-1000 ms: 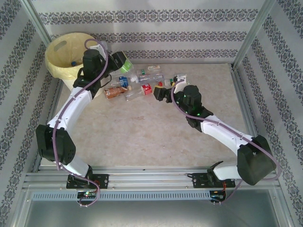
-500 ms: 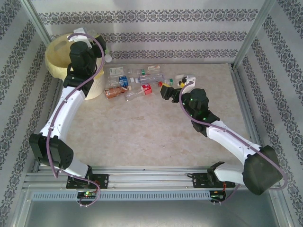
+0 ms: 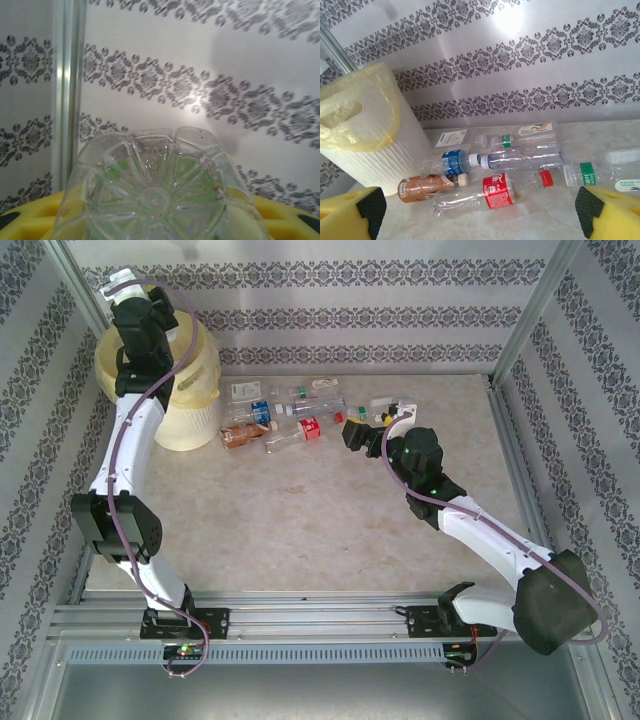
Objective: Put the plastic bottles in the bin
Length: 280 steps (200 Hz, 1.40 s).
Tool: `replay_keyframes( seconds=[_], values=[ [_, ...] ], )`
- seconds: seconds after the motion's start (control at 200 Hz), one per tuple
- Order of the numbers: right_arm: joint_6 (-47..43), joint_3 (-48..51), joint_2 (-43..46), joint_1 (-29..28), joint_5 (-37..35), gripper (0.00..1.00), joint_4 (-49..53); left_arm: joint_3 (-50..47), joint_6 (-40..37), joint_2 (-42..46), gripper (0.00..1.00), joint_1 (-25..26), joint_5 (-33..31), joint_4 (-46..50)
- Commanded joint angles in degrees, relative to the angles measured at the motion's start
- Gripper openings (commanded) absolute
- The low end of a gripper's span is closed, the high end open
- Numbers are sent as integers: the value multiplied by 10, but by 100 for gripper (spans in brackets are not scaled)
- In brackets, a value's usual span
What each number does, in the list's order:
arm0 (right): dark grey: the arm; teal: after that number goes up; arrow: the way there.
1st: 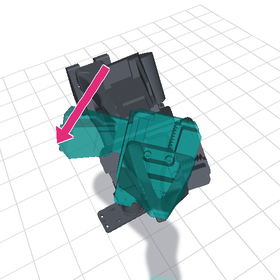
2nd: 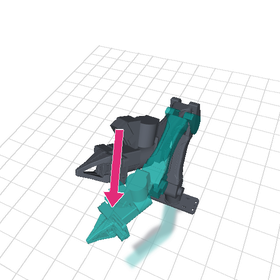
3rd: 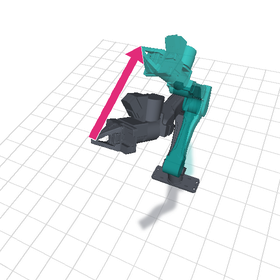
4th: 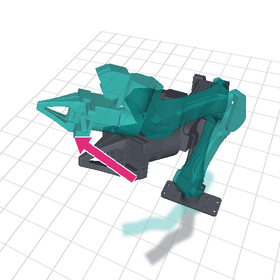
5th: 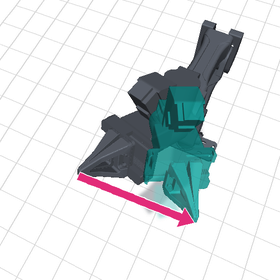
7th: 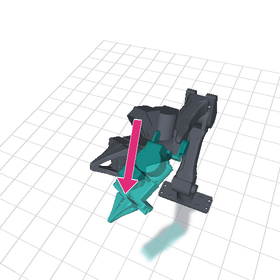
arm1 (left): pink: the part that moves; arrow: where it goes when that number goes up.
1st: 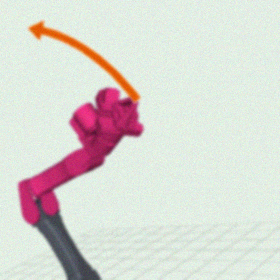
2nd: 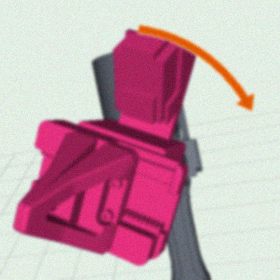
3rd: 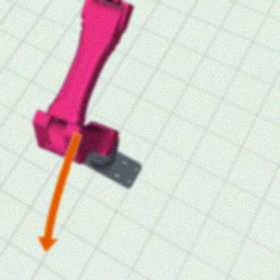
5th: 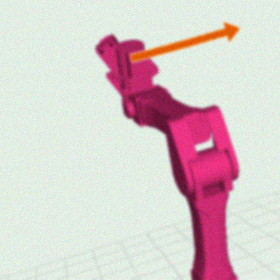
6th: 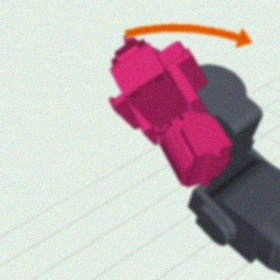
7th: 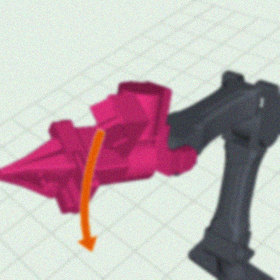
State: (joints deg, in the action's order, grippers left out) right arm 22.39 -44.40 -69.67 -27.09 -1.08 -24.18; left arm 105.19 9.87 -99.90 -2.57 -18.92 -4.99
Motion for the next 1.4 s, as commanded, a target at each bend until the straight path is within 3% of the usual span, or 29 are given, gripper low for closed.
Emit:
replay_keyframes(
  seconds=[0.0,0.305,0.505,0.719,0.809,0.959,1.189,1.394],
  values=[
    [5,-3,2,5,-1,98,12,16,27,-13,49,-24,0,4],
    [22,-13,-10,5,22,98,22,38,217,-107,51,-79,-28,15],
    [30,-6,-6,5,24,98,30,106,277,-180,55,-80,7,47],
    [34,-9,-7,5,24,98,39,203,324,-245,67,-81,38,118],
    [33,-11,-7,5,24,98,42,213,333,-247,85,-80,34,126],
    [33,-11,-8,5,22,98,43,238,322,-239,96,-80,44,156],
    [49,-4,-6,5,-9,98,38,227,307,-173,100,-73,93,190],
    [66,-1,-9,7,-43,98,43,130,272,-76,100,-50,152,173]
  ],
)
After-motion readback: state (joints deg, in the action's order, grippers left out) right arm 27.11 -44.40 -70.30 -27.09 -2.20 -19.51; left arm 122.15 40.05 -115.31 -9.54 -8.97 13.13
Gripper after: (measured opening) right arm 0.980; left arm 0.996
